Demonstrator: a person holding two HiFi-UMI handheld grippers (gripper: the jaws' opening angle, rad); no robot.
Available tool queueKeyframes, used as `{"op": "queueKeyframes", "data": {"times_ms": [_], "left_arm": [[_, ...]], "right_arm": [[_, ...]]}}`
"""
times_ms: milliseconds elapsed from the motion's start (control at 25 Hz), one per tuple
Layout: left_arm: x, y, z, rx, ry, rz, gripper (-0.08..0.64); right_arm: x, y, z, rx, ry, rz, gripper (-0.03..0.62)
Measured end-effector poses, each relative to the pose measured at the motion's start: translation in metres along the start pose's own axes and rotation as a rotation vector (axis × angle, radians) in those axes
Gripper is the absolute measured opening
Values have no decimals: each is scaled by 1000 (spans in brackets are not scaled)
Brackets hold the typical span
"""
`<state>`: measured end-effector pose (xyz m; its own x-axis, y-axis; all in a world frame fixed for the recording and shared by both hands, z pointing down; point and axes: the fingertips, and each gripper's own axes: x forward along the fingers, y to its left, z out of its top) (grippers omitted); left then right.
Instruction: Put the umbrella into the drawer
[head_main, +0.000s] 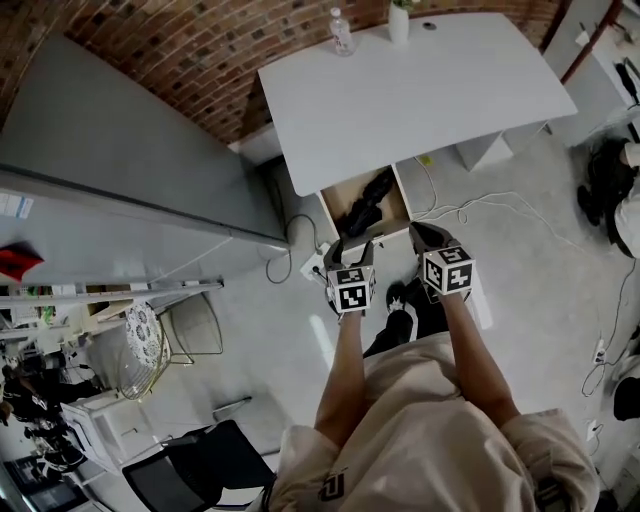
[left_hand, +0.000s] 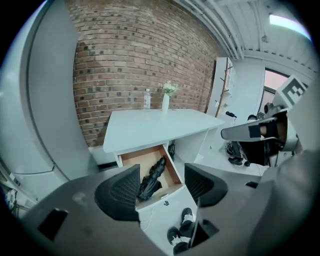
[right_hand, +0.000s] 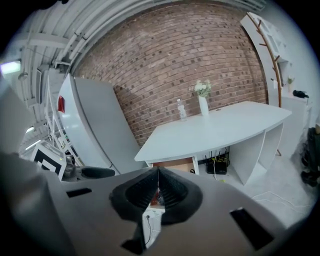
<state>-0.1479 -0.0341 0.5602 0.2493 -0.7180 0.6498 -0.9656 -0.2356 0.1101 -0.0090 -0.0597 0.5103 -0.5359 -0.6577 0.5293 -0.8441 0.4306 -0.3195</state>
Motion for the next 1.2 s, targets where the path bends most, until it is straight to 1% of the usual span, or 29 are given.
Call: {"op": "queueKeyframes", "data": {"times_ms": [120, 280, 400, 480, 600, 720, 840, 960, 1040, 1120, 1200], "left_arm": [[-7, -6, 8, 21, -19, -22, 273], [-17, -14, 15, 14, -38, -55, 273], [-20, -22, 19, 55, -50, -100, 273], [-22, -22, 19, 58, -59, -116, 273], [-22, -16, 14, 18, -72, -109, 273], [-24, -13, 10, 7, -80, -84, 273], [-24, -12, 11, -11, -78, -92, 273], [-23, -9, 16, -13, -86, -88, 272], [-25, -7, 19, 0, -106, -78, 269], [-30, -6, 19, 17, -123, -67, 245], [-31, -7, 19, 7, -130, -70, 235]], "right_arm": [[-3, -2, -1, -14, 3, -3, 67], [-1, 0, 0, -59, 18, 13, 67], [2, -1, 1, -92, 34, 25, 67], [4, 0, 2, -106, 38, 33, 67], [7, 4, 1, -130, 46, 49, 67], [9, 4, -3, -148, 71, 55, 67], [11, 7, -3, -153, 76, 60, 67], [13, 8, -1, -156, 69, 62, 67], [14, 11, 0, -160, 65, 64, 67], [12, 14, -1, -160, 59, 68, 67], [11, 16, -1, -157, 49, 69, 67]]}}
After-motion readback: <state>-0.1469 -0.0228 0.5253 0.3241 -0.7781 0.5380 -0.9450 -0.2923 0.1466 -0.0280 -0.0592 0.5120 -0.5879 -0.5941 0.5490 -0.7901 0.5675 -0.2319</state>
